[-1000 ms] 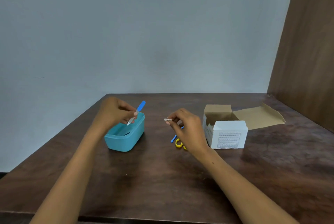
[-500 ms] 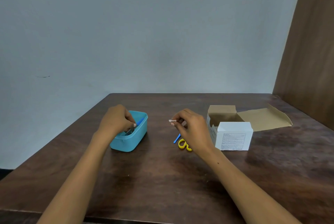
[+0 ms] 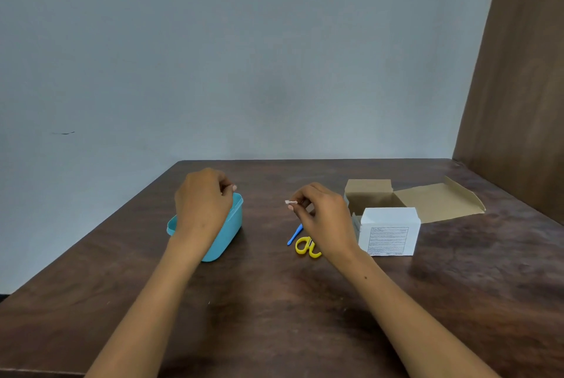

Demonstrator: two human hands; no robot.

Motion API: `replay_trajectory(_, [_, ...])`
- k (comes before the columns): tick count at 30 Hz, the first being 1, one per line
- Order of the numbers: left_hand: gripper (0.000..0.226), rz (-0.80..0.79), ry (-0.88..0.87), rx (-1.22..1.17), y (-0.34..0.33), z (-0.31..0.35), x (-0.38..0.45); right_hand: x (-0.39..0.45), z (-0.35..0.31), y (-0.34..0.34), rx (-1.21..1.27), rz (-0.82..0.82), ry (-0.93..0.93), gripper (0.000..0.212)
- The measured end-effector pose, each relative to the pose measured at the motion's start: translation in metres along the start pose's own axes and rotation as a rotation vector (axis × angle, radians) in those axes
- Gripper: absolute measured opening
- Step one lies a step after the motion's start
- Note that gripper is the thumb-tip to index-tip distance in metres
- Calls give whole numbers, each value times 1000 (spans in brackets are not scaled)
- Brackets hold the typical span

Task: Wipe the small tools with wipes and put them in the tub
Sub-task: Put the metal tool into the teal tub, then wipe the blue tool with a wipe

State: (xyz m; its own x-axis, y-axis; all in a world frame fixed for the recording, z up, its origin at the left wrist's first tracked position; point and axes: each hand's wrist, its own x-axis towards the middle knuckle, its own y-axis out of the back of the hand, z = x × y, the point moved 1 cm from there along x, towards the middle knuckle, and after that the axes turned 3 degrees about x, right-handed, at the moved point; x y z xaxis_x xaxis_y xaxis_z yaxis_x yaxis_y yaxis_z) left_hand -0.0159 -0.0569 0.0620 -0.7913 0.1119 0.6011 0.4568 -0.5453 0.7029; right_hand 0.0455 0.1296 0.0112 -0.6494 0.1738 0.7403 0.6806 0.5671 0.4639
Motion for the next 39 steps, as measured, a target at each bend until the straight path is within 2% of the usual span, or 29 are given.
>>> replay_trajectory(4, [13, -8, -66, -102, -6, 24, -4, 1, 0, 4, -6, 60, -34, 8])
replay_trajectory(11, [9, -203, -104, -199, -46, 47, -11, 2, 3, 9, -32, 148, -67, 7])
replay_trajectory(18, [16, -358, -183, -153, -70, 37, -28, 2, 5, 6, -31, 149, -93, 6])
replay_trajectory(23, [22, -452, -236, -37, -77, 36, -34, 1, 8, 5, 0, 140, -136, 7])
replay_trajectory(33, [13, -386, -292, 88, -76, 41, -39, -2, 4, 4, 26, 99, -146, 6])
replay_trajectory(39, [8, -311, -239, -30, -77, 41, -44, -2, 3, 3, 61, 76, -213, 13])
